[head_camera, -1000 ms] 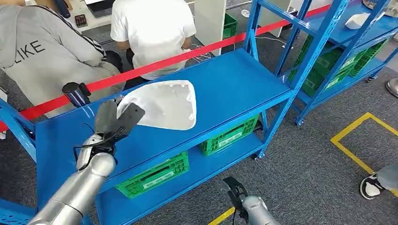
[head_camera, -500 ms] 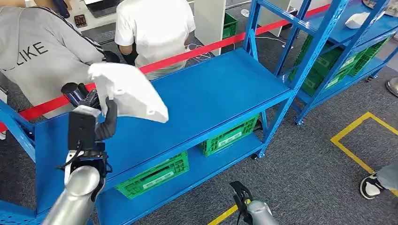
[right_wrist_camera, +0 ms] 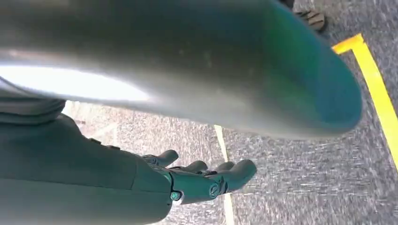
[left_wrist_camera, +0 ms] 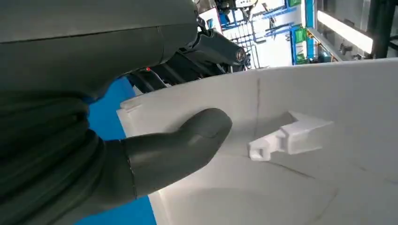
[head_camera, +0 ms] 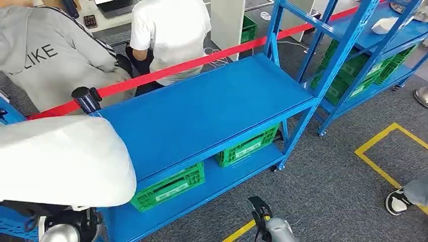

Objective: Take the parts from the cabinet and place them on the table.

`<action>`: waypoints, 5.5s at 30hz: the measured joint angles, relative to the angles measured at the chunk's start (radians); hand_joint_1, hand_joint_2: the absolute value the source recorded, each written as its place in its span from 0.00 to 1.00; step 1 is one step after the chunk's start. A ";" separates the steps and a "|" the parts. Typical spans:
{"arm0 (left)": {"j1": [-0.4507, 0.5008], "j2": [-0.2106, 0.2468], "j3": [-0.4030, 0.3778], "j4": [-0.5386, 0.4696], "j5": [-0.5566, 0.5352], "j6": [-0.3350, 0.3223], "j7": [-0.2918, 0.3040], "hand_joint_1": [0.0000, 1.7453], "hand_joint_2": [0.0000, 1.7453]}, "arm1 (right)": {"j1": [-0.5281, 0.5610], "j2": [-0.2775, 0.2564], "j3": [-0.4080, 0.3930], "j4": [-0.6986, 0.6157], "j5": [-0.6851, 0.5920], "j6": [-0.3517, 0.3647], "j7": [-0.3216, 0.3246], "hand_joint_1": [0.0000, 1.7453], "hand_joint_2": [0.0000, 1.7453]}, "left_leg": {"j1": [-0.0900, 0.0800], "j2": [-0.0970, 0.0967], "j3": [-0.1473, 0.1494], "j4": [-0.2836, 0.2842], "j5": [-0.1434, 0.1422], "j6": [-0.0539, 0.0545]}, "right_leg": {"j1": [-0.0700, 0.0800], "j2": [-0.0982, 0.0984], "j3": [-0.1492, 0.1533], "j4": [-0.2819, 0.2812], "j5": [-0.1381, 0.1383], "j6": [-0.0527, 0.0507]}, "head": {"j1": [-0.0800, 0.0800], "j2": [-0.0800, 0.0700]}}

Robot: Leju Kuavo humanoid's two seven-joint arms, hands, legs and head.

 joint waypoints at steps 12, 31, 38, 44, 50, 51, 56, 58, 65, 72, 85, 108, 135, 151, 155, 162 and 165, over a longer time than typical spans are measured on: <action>0.031 0.008 0.015 -0.060 -0.023 -0.006 0.019 1.00 1.00 | -0.008 0.005 -0.006 -0.001 -0.001 -0.003 0.000 0.00 0.00 | 0.016 -0.006 -0.097 0.109 -0.035 -0.067 | -0.009 0.004 0.113 -0.189 0.096 -0.049 | -0.005 0.000; 0.059 -0.005 0.029 -0.108 -0.076 -0.019 0.015 1.00 1.00 | -0.006 0.014 -0.018 -0.001 -0.017 -0.015 0.000 0.00 0.00 | -0.009 0.005 0.022 0.012 -0.030 0.002 | 0.009 0.003 -0.034 0.032 0.005 -0.011 | -0.001 0.000; 0.099 -0.004 0.027 -0.126 -0.129 -0.001 0.024 1.00 1.00 | -0.007 0.018 -0.027 -0.001 -0.016 -0.013 0.000 0.00 0.00 | -0.011 0.007 -0.075 0.081 0.007 -0.027 | 0.003 0.006 0.166 -0.196 0.060 -0.023 | 0.004 0.000; 0.121 -0.003 0.016 -0.132 -0.191 -0.019 0.064 1.00 1.00 | -0.006 0.020 -0.034 -0.001 -0.022 -0.017 0.000 0.00 0.00 | 0.004 0.000 -0.121 0.190 -0.127 -0.064 | 0.000 0.000 0.104 -0.203 0.114 -0.061 | -0.012 0.000; 0.133 -0.021 -0.039 -0.139 -0.203 -0.081 0.090 1.00 1.00 | -0.003 0.031 -0.057 -0.001 -0.053 -0.042 0.000 0.00 0.00 | 0.003 -0.001 0.001 0.233 -0.116 -0.051 | 0.005 -0.002 0.022 -0.202 0.183 -0.053 | -0.012 0.000; 0.133 -0.027 -0.045 -0.144 -0.203 -0.081 0.091 1.00 1.00 | -0.004 0.032 -0.059 -0.001 -0.053 -0.042 0.000 0.00 0.00 | -0.003 -0.005 0.073 0.136 -0.111 -0.034 | 0.006 -0.001 0.018 -0.206 0.192 -0.054 | -0.012 0.000; 0.130 -0.037 -0.058 -0.159 -0.203 -0.101 0.097 1.00 1.00 | 0.000 0.058 -0.066 0.000 -0.059 -0.051 0.000 0.00 0.00 | -0.030 -0.004 0.131 -0.024 -0.109 -0.004 | -0.019 -0.002 0.029 -0.272 0.266 -0.014 | -0.013 0.000; 0.119 -0.048 -0.075 -0.157 -0.205 -0.120 0.100 1.00 1.00 | 0.000 0.057 -0.072 0.001 -0.057 -0.064 0.000 0.00 0.00 | -0.012 -0.002 0.127 -0.072 -0.052 -0.004 | -0.005 0.002 0.010 -0.253 0.206 -0.016 | -0.018 0.000; 0.053 -0.109 -0.149 -0.147 -0.163 -0.188 0.141 1.00 1.00 | -0.010 0.058 -0.085 0.000 -0.068 -0.106 0.000 0.00 0.00 | 0.015 0.011 0.005 0.003 -0.011 -0.021 | -0.018 -0.001 0.051 -0.049 0.143 0.023 | -0.005 0.000; 0.030 -0.123 -0.164 -0.141 -0.163 -0.191 0.145 1.00 1.00 | -0.011 0.076 -0.098 -0.001 -0.070 -0.109 0.000 0.00 0.00 | 0.012 0.007 -0.078 0.086 -0.016 -0.062 | -0.027 0.001 0.098 -0.168 0.089 -0.010 | 0.002 0.000; -0.067 -0.153 -0.196 -0.096 -0.058 -0.191 0.137 1.00 1.00 | -0.012 0.092 -0.110 -0.002 -0.074 -0.132 -0.003 0.00 0.00 | -0.073 0.012 0.155 0.018 -0.166 0.067 | 0.028 -0.008 0.004 -0.221 0.243 -0.048 | 0.000 0.000; 0.083 -0.021 -0.136 -0.069 -0.166 -0.059 0.114 1.00 1.00 | -0.009 0.022 -0.079 -0.008 -0.017 -0.039 0.000 0.00 0.00 | 0.005 0.003 -0.140 0.386 -0.226 -0.052 | -0.007 -0.012 0.027 -0.183 0.155 -0.040 | -0.014 0.000; 0.088 -0.045 -0.119 -0.070 -0.169 -0.111 0.117 1.00 1.00 | -0.005 0.022 -0.095 -0.008 -0.039 -0.039 0.000 0.00 0.00 | -0.014 0.002 -0.091 0.162 -0.128 -0.049 | 0.001 -0.010 0.114 -0.208 0.099 -0.050 | -0.016 0.000; 0.098 -0.048 -0.115 -0.098 -0.192 -0.087 0.076 1.00 1.00 | -0.004 0.035 -0.103 -0.009 -0.030 -0.031 0.000 0.00 0.00 | -0.038 0.010 0.144 -0.064 -0.092 0.031 | 0.004 -0.003 -0.036 -0.119 0.133 -0.007 | -0.010 0.000; 0.104 -0.053 -0.117 -0.094 -0.207 -0.097 0.077 1.00 1.00 | -0.004 0.026 -0.103 -0.009 -0.025 -0.033 0.000 0.00 0.00 | -0.028 0.014 0.077 -0.018 -0.066 0.014 | 0.000 -0.002 -0.022 0.005 0.059 0.011 | -0.010 0.000; 0.089 -0.070 -0.120 -0.084 -0.217 -0.118 0.076 1.00 1.00 | 0.001 0.029 -0.104 -0.009 -0.017 -0.029 0.000 0.00 0.00 | -0.021 -0.023 -0.013 0.085 -0.081 -0.023 | -0.006 0.016 0.115 -0.183 0.076 -0.015 | -0.014 0.000; 0.088 -0.070 -0.120 -0.082 -0.215 -0.121 0.077 1.00 1.00 | -0.002 0.032 -0.104 -0.009 -0.017 -0.029 0.000 0.00 0.00 | -0.009 -0.014 -0.036 0.147 -0.131 -0.050 | -0.011 -0.005 0.109 -0.185 0.087 -0.033 | -0.023 0.000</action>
